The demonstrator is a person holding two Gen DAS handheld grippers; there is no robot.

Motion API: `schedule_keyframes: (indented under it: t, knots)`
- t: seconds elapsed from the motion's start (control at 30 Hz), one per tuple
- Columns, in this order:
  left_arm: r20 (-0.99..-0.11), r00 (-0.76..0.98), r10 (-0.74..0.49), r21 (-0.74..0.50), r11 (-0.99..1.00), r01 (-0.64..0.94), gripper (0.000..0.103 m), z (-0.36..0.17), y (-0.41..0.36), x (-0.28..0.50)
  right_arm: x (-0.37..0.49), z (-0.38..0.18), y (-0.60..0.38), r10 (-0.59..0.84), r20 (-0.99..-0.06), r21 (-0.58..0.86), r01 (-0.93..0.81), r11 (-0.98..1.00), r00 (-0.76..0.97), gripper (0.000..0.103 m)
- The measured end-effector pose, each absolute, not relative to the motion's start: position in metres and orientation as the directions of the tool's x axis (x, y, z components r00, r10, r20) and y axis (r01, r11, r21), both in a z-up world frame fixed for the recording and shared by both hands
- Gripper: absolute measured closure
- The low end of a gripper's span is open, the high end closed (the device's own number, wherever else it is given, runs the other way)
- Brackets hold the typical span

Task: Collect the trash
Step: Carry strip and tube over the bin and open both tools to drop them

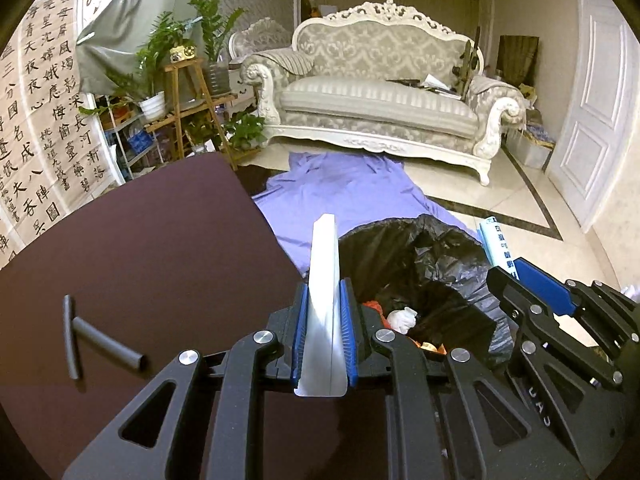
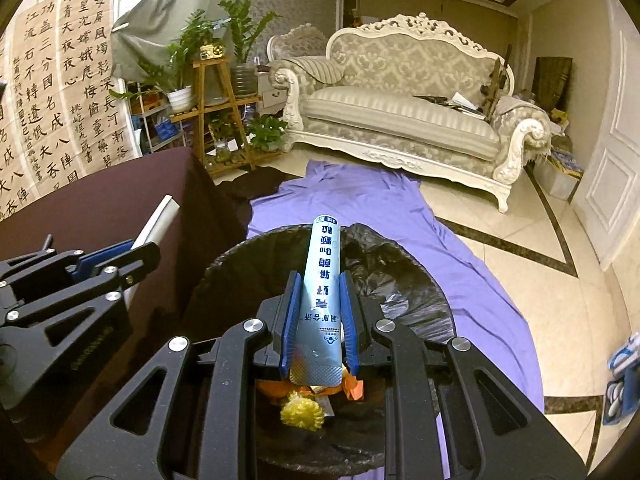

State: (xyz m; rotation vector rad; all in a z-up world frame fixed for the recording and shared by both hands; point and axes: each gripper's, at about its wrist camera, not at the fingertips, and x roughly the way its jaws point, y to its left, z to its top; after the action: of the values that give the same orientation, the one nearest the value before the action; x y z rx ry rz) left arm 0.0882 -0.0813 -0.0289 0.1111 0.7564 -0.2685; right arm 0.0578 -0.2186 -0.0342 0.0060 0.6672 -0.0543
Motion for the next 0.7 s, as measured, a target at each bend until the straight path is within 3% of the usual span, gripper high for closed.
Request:
schedule_keyframes:
  t: [0.3,0.37,0.5,0.57,0.7]
  knots:
    - [-0.715,0.674,-0.185,0.021,0.958,0.286,0.085,-0.034,-0.099,0.095,0.066,-0.04,-0.231,-0.059,-0.629,-0.001,0.075,0.997,0.776,0.083]
    - [-0.719,0.672,-0.175,0.03,0.959,0.281,0.081,-0.034,-0.101,0.097,0.066,-0.04,-0.234,-0.06,-0.627,0.003,0.08,0.997,0.776,0.082]
    - [-0.713,0.683,-0.159,0.042,0.962,0.268,0.047,-0.033,-0.102,0.095,0.063,-0.04,-0.238,-0.069,-0.623,0.016,0.101,0.995,0.779,0.076]
    - [-0.704,0.694,-0.152,0.046,0.965,0.258,0.043,-0.031,-0.101,0.094,0.061,-0.04,-0.24,-0.074,-0.622,0.021,0.11,0.994,0.78,0.07]
    - [-0.706,0.693,-0.149,0.046,0.966,0.254,0.038,-0.031,-0.101,0.093,0.059,-0.04,-0.242,-0.081,-0.623,0.015,0.116,0.993,0.778,0.07]
